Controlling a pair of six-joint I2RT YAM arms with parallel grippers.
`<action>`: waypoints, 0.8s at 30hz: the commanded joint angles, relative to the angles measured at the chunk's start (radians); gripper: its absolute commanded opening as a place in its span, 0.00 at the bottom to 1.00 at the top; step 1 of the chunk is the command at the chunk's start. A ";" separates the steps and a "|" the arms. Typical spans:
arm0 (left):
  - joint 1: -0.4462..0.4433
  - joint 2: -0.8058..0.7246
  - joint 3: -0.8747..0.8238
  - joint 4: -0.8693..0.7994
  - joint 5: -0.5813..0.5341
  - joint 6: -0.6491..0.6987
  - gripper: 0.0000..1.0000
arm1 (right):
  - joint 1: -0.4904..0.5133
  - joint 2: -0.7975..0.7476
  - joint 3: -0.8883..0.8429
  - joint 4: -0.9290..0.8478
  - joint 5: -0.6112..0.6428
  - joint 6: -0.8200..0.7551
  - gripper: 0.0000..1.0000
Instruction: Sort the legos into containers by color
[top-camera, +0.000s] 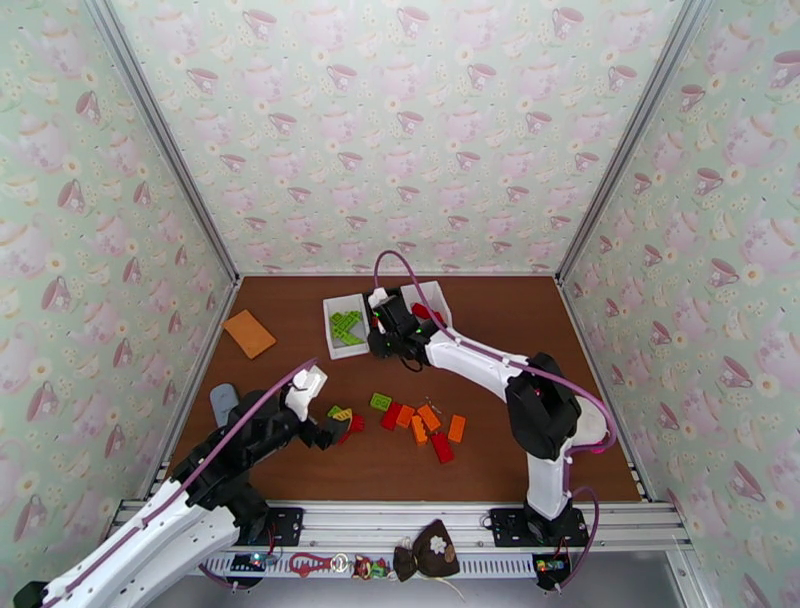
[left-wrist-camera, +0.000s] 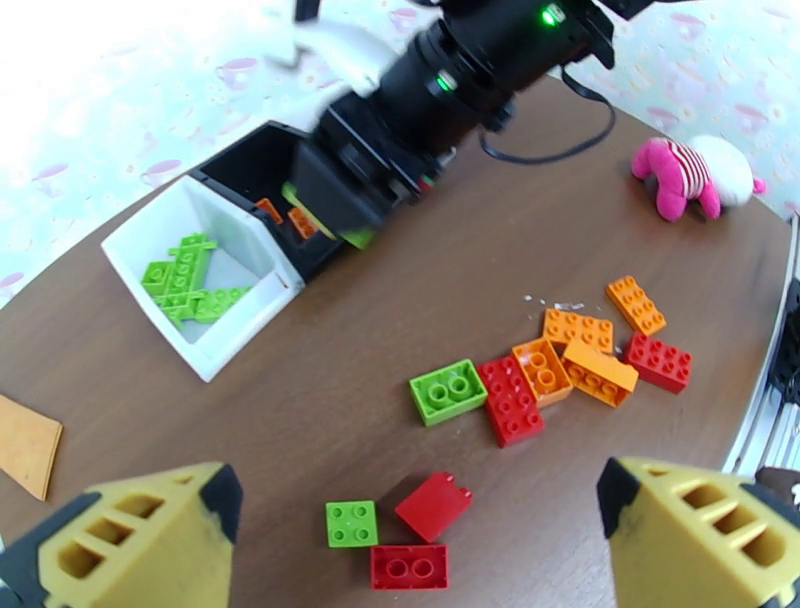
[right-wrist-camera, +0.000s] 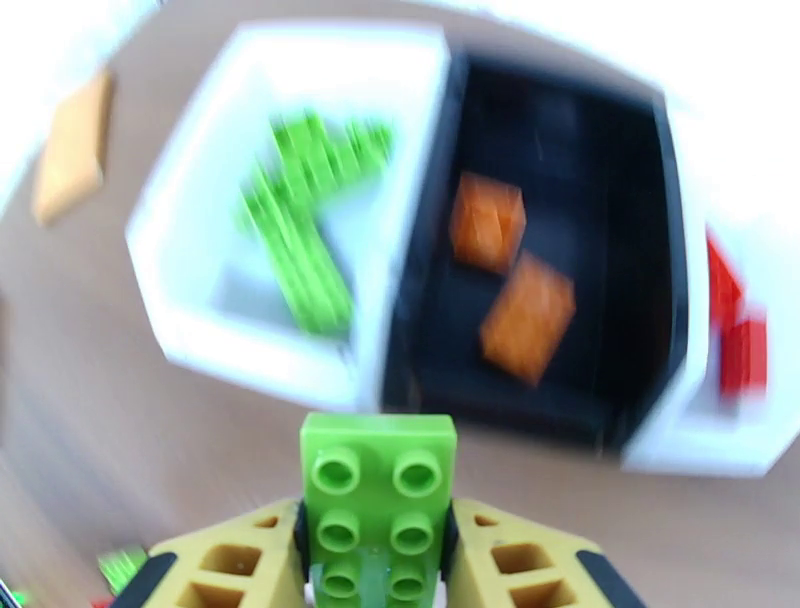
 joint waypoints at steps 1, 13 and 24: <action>0.020 -0.007 -0.011 0.001 -0.001 -0.015 1.00 | 0.007 0.079 0.098 0.094 -0.024 -0.019 0.39; 0.041 0.014 -0.002 0.004 0.028 -0.031 1.00 | 0.007 0.341 0.327 0.241 -0.044 -0.041 0.40; 0.048 0.046 -0.009 0.053 0.002 -0.099 1.00 | 0.006 0.286 0.338 0.247 -0.005 -0.100 0.72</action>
